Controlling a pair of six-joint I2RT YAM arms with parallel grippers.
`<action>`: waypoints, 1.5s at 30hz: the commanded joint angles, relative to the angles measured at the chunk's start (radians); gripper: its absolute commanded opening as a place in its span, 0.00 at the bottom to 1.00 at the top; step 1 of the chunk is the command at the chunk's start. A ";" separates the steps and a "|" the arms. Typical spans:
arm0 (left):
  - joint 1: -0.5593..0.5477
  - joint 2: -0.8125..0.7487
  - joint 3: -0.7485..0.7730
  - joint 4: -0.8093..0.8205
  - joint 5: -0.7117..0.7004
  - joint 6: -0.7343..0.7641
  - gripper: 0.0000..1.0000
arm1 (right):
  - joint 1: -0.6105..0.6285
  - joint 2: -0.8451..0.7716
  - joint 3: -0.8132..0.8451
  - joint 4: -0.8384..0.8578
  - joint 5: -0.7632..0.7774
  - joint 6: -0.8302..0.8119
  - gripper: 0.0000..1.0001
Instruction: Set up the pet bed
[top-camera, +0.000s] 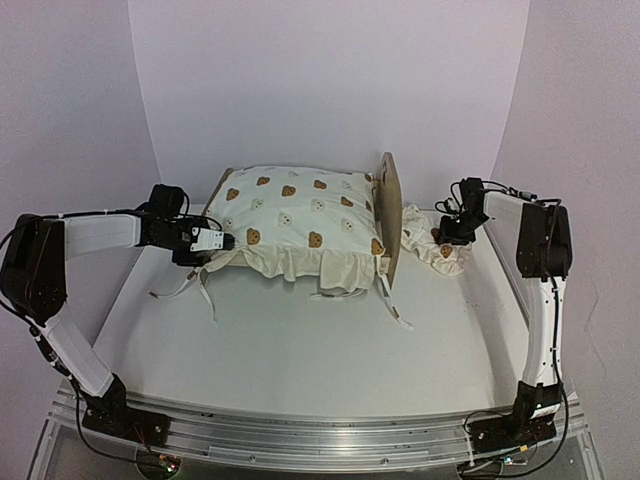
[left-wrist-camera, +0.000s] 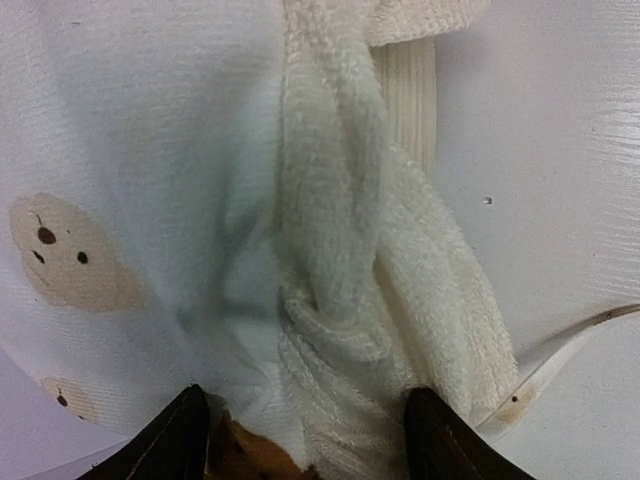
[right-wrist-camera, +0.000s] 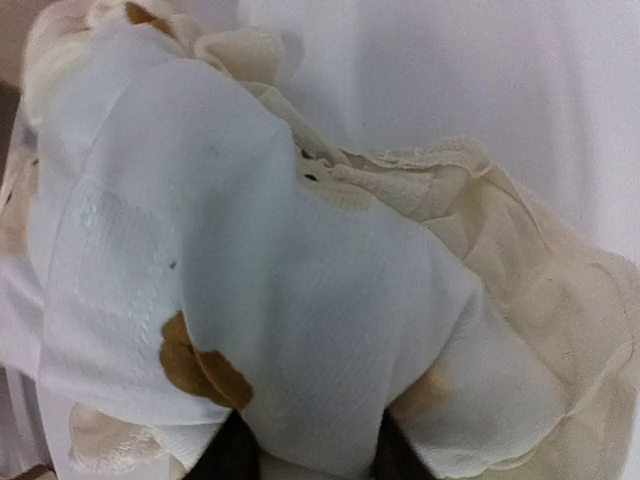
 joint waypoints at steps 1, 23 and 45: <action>0.022 -0.078 0.062 -0.143 0.075 -0.027 0.71 | 0.001 -0.058 -0.035 -0.025 0.035 0.093 0.10; 0.020 -0.324 0.049 -0.239 0.445 -0.212 0.81 | 0.386 -0.550 0.009 0.404 0.226 0.544 0.00; 0.020 -0.448 -0.099 -0.169 0.435 -0.243 0.81 | 0.674 -0.210 0.087 0.576 0.883 1.229 0.00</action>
